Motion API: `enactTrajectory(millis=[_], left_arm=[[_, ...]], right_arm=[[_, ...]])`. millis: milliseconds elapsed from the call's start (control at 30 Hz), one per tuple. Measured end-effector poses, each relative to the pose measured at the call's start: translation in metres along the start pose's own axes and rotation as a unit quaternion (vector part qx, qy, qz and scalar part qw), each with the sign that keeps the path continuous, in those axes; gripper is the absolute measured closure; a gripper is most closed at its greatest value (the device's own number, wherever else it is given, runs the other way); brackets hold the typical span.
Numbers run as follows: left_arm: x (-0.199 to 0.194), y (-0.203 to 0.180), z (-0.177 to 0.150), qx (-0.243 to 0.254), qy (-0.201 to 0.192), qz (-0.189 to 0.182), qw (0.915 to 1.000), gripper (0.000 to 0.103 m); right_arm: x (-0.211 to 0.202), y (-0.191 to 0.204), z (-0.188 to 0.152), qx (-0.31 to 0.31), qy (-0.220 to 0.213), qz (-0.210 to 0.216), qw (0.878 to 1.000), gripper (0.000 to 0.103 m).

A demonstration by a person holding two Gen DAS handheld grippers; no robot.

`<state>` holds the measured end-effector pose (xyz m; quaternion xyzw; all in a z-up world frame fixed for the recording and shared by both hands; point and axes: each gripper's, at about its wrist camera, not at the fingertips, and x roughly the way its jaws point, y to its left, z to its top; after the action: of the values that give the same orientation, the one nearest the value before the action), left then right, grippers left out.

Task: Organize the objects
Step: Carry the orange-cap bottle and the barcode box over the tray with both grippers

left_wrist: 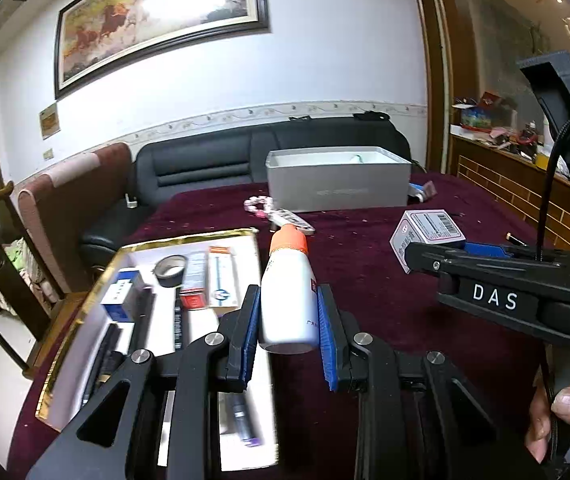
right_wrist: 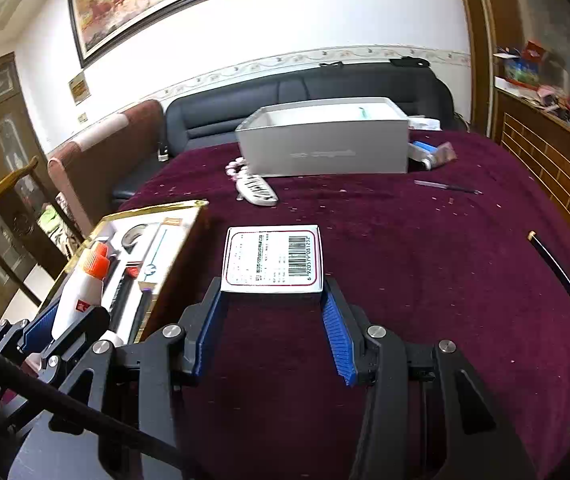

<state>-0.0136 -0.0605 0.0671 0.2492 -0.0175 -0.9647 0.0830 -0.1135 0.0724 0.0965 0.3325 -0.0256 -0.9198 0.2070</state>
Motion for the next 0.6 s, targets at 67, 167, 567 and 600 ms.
enactTrajectory(millis=[67, 167, 567, 600], left_arm=[[-0.003, 0.009, -0.002, -0.004, -0.002, 0.005, 1.0000, 0.080], [-0.005, 0.022, -0.004, -0.012, -0.003, 0.010, 0.9999, 0.080], [-0.005, 0.064, -0.013, -0.044, -0.001, 0.023, 0.9988, 0.080], [-0.004, 0.067, -0.013, -0.046, -0.001, 0.023, 0.9987, 0.080]], right_arm=[[0.001, 0.013, 0.000, -0.009, 0.001, 0.004, 1.000, 0.057], [0.002, 0.028, -0.001, -0.020, 0.003, 0.007, 1.000, 0.057], [0.016, 0.075, -0.008, -0.057, 0.020, 0.013, 0.998, 0.057], [0.017, 0.078, -0.008, -0.059, 0.021, 0.013, 0.998, 0.057]])
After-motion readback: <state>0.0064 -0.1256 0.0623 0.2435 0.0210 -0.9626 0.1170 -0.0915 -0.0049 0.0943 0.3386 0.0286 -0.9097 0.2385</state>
